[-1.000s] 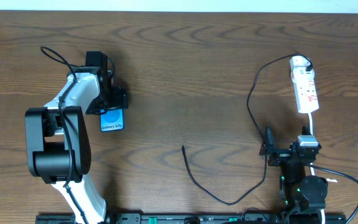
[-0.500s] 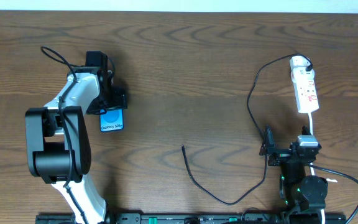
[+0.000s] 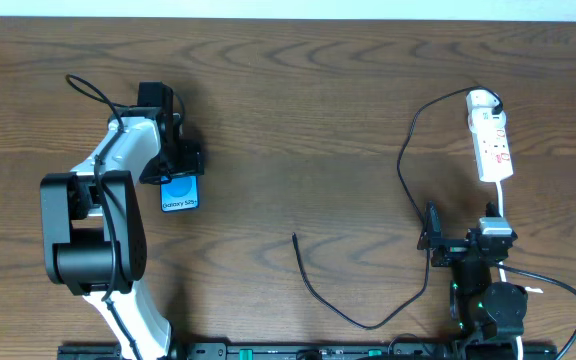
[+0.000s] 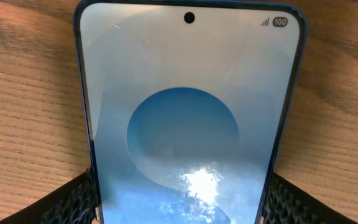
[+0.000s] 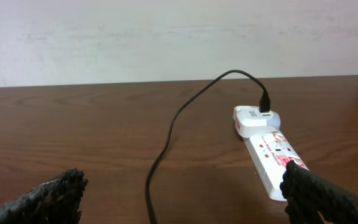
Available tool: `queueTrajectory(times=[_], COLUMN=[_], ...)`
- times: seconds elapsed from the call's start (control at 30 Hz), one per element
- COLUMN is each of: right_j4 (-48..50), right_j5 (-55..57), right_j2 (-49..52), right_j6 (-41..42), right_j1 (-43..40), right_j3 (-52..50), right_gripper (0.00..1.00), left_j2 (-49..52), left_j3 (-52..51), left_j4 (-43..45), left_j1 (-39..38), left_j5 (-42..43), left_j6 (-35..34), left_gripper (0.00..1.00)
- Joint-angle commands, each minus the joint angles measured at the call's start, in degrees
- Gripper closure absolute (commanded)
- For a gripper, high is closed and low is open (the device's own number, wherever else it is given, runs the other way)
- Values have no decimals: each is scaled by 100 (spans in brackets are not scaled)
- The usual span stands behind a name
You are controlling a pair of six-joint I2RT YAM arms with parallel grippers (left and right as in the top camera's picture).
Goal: Plug charger to phone and switch on socket
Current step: 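Close the left gripper on the phone's sides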
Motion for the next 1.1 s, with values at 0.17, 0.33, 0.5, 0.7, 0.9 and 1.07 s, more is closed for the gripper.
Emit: queueTrajectory(times=[0.17, 0.33, 0.5, 0.7, 0.9, 1.07], right_j4=[-20, -17, -17, -20, -20, -20], right_j5=[44, 44, 44, 44, 44, 44], right_j2=[-48, -48, -48, -48, -48, -48], right_j6=[-50, -50, -50, -50, -50, -50], right_j1=[26, 26, 26, 26, 26, 26], right_j3=[-7, -7, -7, -7, -7, -7], right_gripper=[1, 1, 1, 1, 1, 1], left_j2=[72, 72, 72, 72, 72, 72], left_j3=[-20, -20, -20, -20, -20, -20], left_j4=[4, 4, 4, 4, 4, 4], left_j1=[-17, -17, -17, -17, -17, -17], left_j5=[-74, -74, -74, -74, -74, -74], left_j6=[57, 57, 57, 57, 57, 57], left_gripper=[21, 25, 27, 33, 39, 49])
